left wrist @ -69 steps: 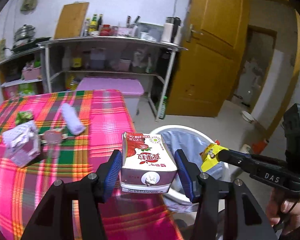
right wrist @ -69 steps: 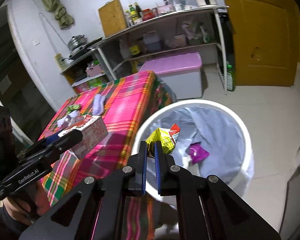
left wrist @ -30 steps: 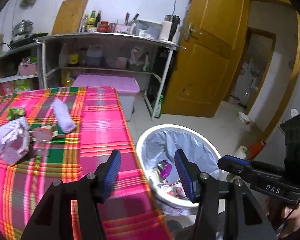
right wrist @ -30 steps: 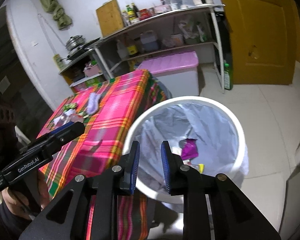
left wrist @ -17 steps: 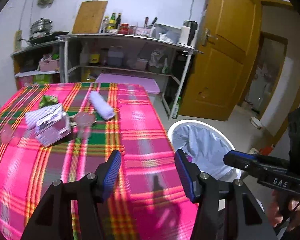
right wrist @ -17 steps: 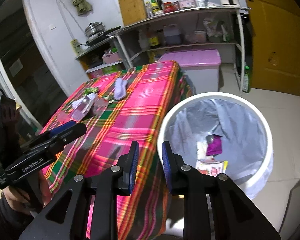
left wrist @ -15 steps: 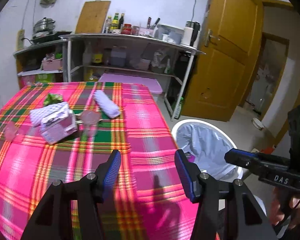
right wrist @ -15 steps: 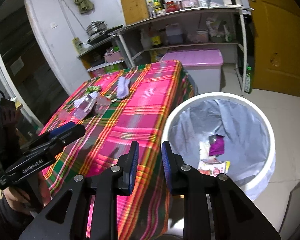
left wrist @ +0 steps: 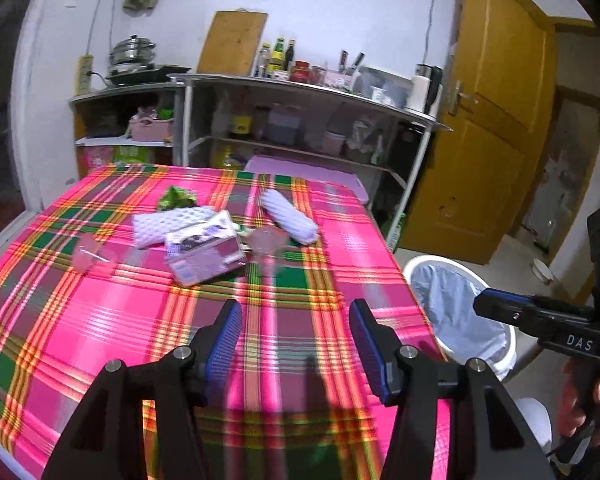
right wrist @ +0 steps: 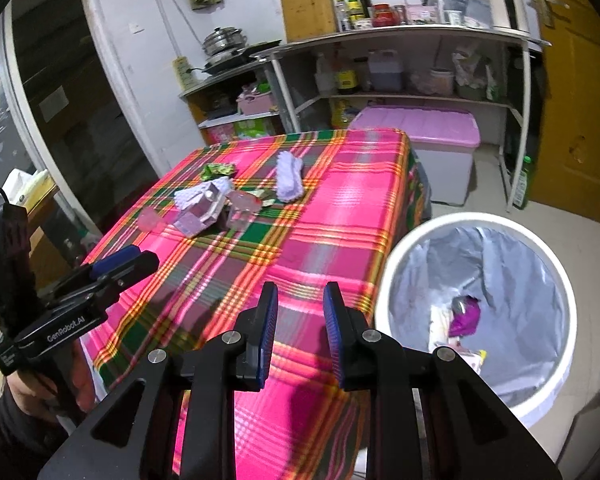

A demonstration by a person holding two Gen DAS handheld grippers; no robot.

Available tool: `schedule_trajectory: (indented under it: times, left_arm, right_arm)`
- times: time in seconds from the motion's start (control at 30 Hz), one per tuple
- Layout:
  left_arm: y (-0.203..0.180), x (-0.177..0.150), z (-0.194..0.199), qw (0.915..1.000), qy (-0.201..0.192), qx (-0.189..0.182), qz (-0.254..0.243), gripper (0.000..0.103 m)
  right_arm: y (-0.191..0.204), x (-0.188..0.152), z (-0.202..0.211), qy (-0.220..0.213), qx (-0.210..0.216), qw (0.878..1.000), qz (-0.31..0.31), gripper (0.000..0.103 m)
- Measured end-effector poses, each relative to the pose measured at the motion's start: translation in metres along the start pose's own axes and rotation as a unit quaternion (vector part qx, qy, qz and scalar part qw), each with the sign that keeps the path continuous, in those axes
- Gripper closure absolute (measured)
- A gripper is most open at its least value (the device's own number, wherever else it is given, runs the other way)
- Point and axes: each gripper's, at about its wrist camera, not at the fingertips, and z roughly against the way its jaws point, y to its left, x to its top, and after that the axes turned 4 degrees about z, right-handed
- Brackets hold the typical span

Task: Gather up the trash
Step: 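Move both open tools back over the table, then grasp the clear plastic cup with the left tool while the right tool grasps the white foam net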

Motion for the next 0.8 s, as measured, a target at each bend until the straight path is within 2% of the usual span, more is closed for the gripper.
schedule_trajectory:
  times: [0.3,0.37,0.43,0.5,0.63,0.8]
  left_arm:
    - [0.052,0.018,0.002,0.9983,-0.014,0.047,0.031,0.048]
    - [0.064,0.023,0.001,0.9973,-0.017,0.061,0.037,0.048]
    - [0.079,0.027,-0.001,0.9961,-0.019,0.075,0.043,0.046]
    - [0.094,0.031,-0.003,0.9944,-0.02,0.09,0.051,0.044]
    - [0.124,0.04,-0.012,0.9909,-0.019,0.116,0.066,0.044]
    - [0.155,0.05,-0.028,0.988,-0.011,0.128,0.086,0.044]
  right_arm:
    - [0.013,0.025,-0.025,0.003,-0.003,1.0,0.029,0.078]
    - [0.016,0.031,-0.032,0.005,-0.002,0.999,0.038,0.075]
    - [0.018,0.038,-0.041,0.007,-0.001,0.999,0.043,0.058]
    - [0.018,0.044,-0.047,0.008,0.0,0.999,0.046,0.053]
    - [0.017,0.057,-0.067,0.018,-0.001,0.999,0.051,0.053]
    - [0.017,0.072,-0.097,0.033,0.001,0.998,0.055,0.053]
